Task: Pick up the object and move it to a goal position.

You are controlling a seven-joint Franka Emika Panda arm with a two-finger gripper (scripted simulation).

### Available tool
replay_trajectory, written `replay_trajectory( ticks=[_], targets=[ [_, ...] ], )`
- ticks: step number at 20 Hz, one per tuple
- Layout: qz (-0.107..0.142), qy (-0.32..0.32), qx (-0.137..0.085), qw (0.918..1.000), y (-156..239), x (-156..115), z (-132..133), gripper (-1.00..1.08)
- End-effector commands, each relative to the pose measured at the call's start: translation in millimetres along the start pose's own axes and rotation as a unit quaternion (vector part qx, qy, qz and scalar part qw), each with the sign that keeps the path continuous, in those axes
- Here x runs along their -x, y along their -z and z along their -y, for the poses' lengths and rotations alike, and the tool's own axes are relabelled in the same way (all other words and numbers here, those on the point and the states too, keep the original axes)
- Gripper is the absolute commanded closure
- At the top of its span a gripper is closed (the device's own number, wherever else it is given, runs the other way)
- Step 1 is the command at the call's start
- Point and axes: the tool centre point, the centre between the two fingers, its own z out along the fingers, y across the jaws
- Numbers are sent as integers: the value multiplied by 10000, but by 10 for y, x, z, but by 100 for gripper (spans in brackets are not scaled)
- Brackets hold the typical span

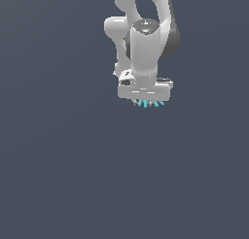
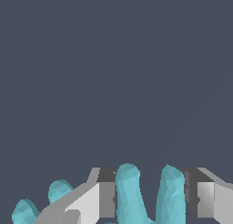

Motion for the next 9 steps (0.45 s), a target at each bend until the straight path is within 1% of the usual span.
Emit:
replay_trajectory(
  ticks=[1,9],
  targets=[
    [6,-3,1,10000,87,2,53,108],
    [8,-1,-6,10000,133,-11,89,108]
  ],
)
